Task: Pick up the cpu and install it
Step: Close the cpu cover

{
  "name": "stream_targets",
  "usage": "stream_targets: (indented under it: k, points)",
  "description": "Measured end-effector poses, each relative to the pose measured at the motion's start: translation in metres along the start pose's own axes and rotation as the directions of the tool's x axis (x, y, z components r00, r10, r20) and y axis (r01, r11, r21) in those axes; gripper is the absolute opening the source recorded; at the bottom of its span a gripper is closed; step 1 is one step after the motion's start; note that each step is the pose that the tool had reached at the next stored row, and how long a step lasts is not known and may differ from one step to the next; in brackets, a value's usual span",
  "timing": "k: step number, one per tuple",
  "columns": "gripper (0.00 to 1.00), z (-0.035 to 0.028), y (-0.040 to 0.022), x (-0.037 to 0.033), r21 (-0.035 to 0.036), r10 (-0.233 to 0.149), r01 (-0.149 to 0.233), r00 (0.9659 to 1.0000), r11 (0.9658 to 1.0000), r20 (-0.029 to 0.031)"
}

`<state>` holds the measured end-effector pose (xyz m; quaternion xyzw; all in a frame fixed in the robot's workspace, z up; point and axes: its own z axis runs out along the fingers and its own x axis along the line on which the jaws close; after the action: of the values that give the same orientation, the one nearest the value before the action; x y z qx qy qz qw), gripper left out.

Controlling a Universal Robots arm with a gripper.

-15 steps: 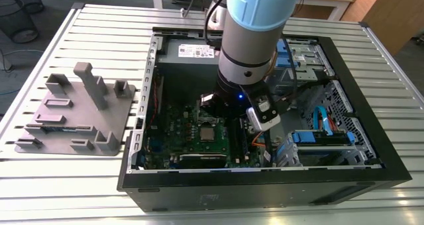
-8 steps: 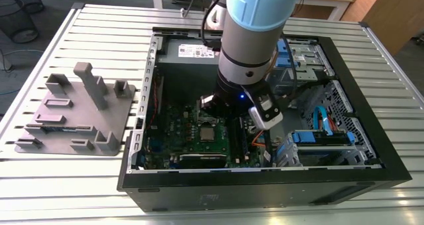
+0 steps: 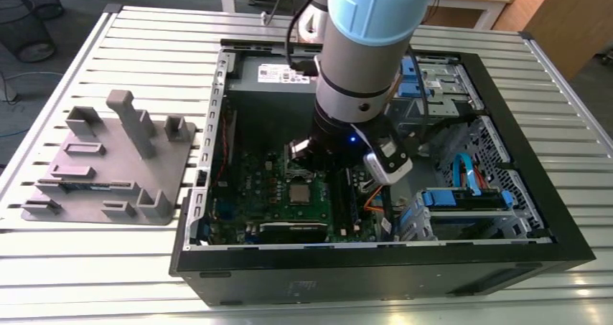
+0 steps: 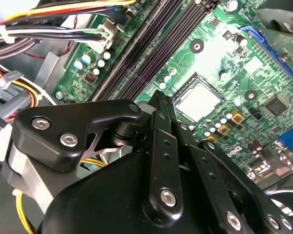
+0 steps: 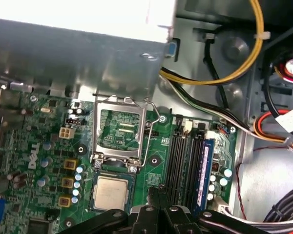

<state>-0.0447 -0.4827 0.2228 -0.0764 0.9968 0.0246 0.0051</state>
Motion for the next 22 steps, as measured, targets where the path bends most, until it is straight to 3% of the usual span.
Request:
stream_targets:
  k: [4,9,22]
  points:
    - [0.11,0.0002,0.0000,0.0000,-0.0006,-0.041,0.041,0.9992,0.9992,-0.0019]
    - [0.11,0.0003,0.0002,-0.0001,-0.0010,-0.045,0.045,0.9990,0.9990,-0.0020]
    - [0.11,0.0014,0.0154,-0.0075,-0.0011,-0.047,0.047,0.9989,0.9989,-0.0021]
